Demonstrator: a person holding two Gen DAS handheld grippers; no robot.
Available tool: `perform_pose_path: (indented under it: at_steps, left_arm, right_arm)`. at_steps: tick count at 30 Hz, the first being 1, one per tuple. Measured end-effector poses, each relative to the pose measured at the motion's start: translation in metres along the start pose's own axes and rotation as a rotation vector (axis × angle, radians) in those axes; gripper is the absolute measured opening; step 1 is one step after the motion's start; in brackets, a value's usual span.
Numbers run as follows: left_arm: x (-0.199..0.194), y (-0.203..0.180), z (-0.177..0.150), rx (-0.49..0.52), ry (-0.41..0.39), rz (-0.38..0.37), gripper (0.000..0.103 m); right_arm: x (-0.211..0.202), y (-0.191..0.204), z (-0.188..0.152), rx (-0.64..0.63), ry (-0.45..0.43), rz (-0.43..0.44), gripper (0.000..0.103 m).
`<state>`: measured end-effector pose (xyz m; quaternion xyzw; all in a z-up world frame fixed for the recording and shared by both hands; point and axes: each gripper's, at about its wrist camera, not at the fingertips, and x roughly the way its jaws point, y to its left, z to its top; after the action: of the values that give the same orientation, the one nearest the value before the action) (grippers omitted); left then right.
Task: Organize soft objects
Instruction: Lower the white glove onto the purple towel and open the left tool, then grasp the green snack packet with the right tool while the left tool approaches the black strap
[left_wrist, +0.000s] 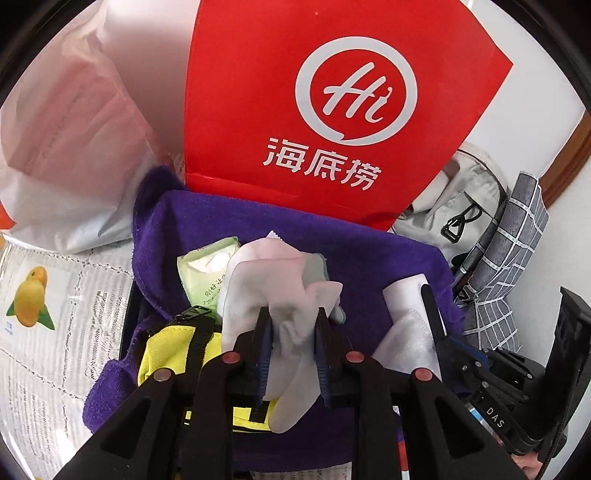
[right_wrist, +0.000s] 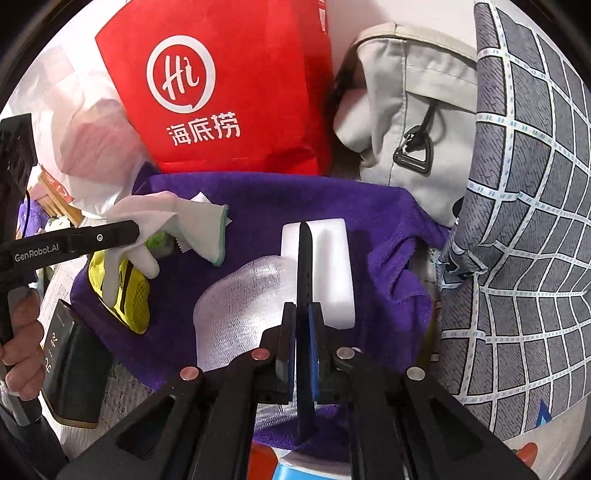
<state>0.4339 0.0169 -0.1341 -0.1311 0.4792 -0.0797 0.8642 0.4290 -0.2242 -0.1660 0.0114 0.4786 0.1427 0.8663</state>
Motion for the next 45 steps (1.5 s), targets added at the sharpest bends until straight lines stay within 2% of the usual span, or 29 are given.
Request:
perform_pose_path:
  at_steps: [5,8,9,12,14,17,20,23,27,32,37,41,45]
  left_arm:
    - [-0.002,0.000,0.001,0.001,-0.005,0.036,0.026]
    - [-0.005,-0.001,0.002,0.010,-0.001,0.044,0.039]
    - [-0.008,0.000,0.002,0.010,-0.006,0.048,0.039]
    - [-0.019,0.001,0.003,0.011,-0.027,0.055,0.044]
    - [-0.027,0.000,0.004,0.021,-0.041,0.045,0.046]
    - [-0.037,-0.005,0.004,0.037,-0.062,0.043,0.050]
    - [-0.050,-0.011,0.004,0.064,-0.092,0.053,0.054]
    - [-0.063,-0.019,0.002,0.081,-0.114,0.046,0.054]
    - [-0.084,-0.028,-0.003,0.098,-0.123,-0.008,0.056]
    - [-0.127,-0.039,-0.018,0.124,-0.212,-0.003,0.062]
    - [-0.153,-0.038,-0.055,0.156,-0.225,-0.020,0.062]
    - [-0.161,-0.021,-0.088,0.147,-0.211,0.016,0.062]
    - [-0.167,0.007,-0.125,0.100,-0.190,0.048,0.062]
  right_arm:
    - [-0.001,-0.001,0.000,0.008,0.004,0.018,0.009]
    - [-0.003,-0.001,-0.001,0.014,0.007,0.028,0.009]
    - [-0.005,0.002,-0.001,0.006,0.004,0.024,0.010]
    - [-0.014,0.010,0.000,-0.010,-0.020,0.020,0.018]
    - [-0.026,0.014,0.000,-0.016,-0.051,0.022,0.031]
    - [-0.051,0.022,-0.001,-0.025,-0.108,0.022,0.043]
    - [-0.076,0.030,-0.004,-0.007,-0.163,0.029,0.048]
    - [-0.096,0.041,-0.013,-0.019,-0.165,0.051,0.048]
    - [-0.127,0.053,-0.039,-0.037,-0.182,0.037,0.048]
    - [-0.149,0.059,-0.083,-0.008,-0.179,0.068,0.049]
    - [-0.156,0.070,-0.131,-0.002,-0.117,0.095,0.049]
    - [-0.153,0.077,-0.166,0.013,-0.099,0.126,0.049]
    - [-0.138,0.092,-0.200,0.017,-0.029,0.202,0.050]
